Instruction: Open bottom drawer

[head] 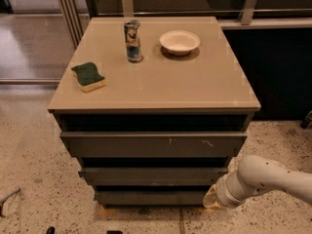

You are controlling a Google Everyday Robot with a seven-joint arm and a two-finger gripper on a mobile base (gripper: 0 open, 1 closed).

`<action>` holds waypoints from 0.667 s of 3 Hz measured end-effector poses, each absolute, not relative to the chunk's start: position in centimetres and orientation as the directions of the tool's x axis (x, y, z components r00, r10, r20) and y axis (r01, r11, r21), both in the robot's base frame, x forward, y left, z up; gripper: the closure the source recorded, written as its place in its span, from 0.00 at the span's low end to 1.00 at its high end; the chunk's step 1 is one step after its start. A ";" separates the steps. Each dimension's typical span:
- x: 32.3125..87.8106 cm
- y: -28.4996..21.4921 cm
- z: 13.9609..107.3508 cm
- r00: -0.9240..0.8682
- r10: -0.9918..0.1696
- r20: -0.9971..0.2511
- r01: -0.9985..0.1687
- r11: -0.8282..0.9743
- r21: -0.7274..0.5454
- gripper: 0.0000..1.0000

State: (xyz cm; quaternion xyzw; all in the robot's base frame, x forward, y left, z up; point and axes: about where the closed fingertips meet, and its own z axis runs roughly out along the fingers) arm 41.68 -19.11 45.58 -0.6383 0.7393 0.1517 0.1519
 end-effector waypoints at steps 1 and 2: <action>41.5 -18.9 40.9 -0.077 -0.882 -0.466 -0.995 0.099 -0.023 1.00; 43.4 -17.4 33.6 -0.004 -0.854 -0.520 -0.994 0.059 -0.089 1.00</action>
Offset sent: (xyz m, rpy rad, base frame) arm 0.0238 0.0376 -0.2137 0.1928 -0.1669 0.1128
